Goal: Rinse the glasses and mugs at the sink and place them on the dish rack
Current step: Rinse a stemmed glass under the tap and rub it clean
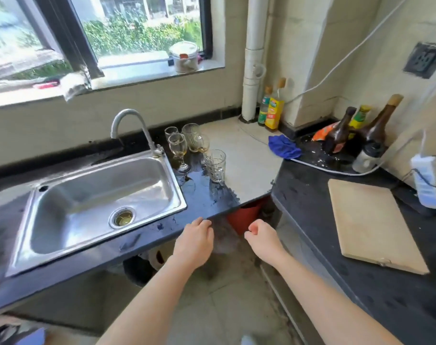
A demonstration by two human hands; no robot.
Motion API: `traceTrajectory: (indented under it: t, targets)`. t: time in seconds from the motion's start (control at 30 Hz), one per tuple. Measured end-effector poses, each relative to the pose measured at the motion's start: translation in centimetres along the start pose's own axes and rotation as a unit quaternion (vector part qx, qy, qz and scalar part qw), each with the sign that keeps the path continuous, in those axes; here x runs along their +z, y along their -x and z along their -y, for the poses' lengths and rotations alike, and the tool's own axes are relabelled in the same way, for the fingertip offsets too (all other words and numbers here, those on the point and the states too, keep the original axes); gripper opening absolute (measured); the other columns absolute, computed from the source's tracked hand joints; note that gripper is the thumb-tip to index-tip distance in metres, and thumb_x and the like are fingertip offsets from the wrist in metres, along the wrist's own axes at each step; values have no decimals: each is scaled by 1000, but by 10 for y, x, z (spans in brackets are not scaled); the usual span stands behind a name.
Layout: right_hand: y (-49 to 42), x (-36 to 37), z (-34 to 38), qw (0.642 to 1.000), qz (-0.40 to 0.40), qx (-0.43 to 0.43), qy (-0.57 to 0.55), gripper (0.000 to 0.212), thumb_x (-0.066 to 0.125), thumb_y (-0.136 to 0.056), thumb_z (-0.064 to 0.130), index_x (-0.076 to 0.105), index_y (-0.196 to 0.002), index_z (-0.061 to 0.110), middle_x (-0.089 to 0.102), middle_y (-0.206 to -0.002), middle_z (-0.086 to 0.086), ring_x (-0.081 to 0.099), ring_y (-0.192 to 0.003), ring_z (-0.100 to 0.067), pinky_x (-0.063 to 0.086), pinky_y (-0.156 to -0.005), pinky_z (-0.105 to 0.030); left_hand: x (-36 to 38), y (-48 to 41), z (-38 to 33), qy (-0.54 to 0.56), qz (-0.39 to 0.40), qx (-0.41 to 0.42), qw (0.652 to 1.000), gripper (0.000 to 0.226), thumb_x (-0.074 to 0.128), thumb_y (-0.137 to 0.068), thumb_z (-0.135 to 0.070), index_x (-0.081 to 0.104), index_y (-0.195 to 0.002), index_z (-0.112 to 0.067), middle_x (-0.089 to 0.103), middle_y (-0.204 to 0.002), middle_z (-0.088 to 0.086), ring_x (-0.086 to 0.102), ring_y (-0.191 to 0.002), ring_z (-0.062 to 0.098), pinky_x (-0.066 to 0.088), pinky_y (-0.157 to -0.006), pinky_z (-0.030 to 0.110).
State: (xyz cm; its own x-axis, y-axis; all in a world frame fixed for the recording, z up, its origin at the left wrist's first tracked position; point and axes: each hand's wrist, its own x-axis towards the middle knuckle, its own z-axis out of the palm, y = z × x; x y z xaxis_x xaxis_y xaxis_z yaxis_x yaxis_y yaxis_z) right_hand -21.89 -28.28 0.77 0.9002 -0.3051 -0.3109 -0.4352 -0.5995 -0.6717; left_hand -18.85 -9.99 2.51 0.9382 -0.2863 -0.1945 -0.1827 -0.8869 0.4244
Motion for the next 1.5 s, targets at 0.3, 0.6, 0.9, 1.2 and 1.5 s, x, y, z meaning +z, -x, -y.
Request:
traceTrajectory:
  t: [0.3, 0.6, 0.9, 1.2, 1.5]
  targets:
    - [-119, 45, 121, 993, 41, -98, 44, 19, 53, -92, 24, 54, -107, 13, 55, -108, -4, 51, -92, -19, 40, -79, -29, -51, -103, 77, 61, -53, -67, 995, 39, 32, -102, -27, 50, -134, -15, 50, -138, 4, 46, -125, 25, 38, -100, 37]
    - [-241, 70, 218, 992, 44, -116, 0, 25, 49, -95, 30, 50, -116, 16, 56, -96, 0, 55, -90, -19, 43, -76, -32, -82, -233, 125, 207, 12, -110, 972, 65, 47, -97, -31, 14, -153, -27, 31, -155, 5, 15, -145, 28, 22, -116, 45]
    - [-308, 98, 254, 998, -23, -50, 33, 28, 39, -93, 34, 53, -80, 13, 55, -74, -4, 56, -74, -28, 46, -69, -39, -99, -290, 140, 314, 30, -75, 946, 89, 58, -73, -30, 12, -149, -42, 40, -148, -7, 31, -139, 18, 30, -114, 44]
    - [-261, 105, 287, 989, -46, -139, 25, 31, 44, -95, 20, 50, -67, 7, 47, -56, 0, 45, -55, -16, 35, -53, -33, -110, -265, 185, 382, -41, -30, 923, 74, 64, -84, -19, 28, -146, -41, 46, -138, -21, 39, -129, -2, 34, -102, 24]
    - [-249, 178, 320, 985, 119, -124, -23, 37, 47, -93, 23, 58, -82, -10, 51, -62, -9, 46, -58, -18, 48, -61, -44, -114, -238, 266, 409, -99, -129, 898, 50, 78, -75, -21, 50, -111, -42, 64, -88, -13, 61, -83, 3, 50, -69, 21]
